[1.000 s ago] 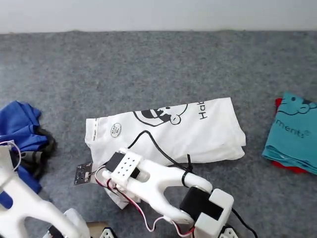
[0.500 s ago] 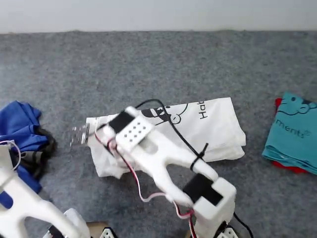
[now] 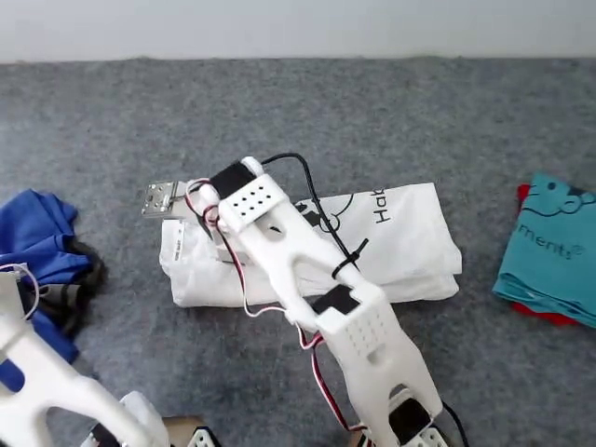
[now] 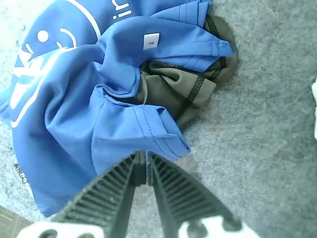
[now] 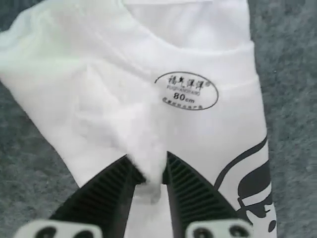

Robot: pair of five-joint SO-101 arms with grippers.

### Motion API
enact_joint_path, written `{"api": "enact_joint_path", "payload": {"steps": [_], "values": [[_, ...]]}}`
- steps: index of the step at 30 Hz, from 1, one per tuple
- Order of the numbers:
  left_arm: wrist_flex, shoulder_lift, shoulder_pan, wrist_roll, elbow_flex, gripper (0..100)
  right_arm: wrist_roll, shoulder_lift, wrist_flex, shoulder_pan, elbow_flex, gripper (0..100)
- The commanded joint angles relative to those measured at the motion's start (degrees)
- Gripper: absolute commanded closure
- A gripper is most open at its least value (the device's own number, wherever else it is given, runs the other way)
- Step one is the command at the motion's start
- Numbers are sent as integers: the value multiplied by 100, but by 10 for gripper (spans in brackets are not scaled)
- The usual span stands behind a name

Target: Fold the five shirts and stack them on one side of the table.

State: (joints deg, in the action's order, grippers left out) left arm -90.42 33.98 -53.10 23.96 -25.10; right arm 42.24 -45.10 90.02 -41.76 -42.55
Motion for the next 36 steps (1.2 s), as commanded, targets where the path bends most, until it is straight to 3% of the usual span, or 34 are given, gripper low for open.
{"api": "enact_joint_path", "payload": {"steps": [1, 7, 15, 22, 26, 31, 36], "values": [[62, 79, 53, 26, 31, 981, -519, -233, 321, 338, -1134, 772], [62, 79, 53, 26, 22, 981, -853, -488, 1332, 585, -2541, 768], [62, 79, 53, 26, 22, 981, -914, 119, 1314, 198, -1618, 995], [35, 79, 53, 26, 22, 981, -932, 1077, 1305, 207, 185, 990], [53, 79, 53, 26, 22, 981, -897, 1253, 1279, 602, 730, 990], [53, 79, 193, 26, 22, 981, -879, 620, 1024, 1015, 835, 990], [53, 79, 378, 26, 22, 981, -809, 497, 1138, 945, 158, 990]]}}
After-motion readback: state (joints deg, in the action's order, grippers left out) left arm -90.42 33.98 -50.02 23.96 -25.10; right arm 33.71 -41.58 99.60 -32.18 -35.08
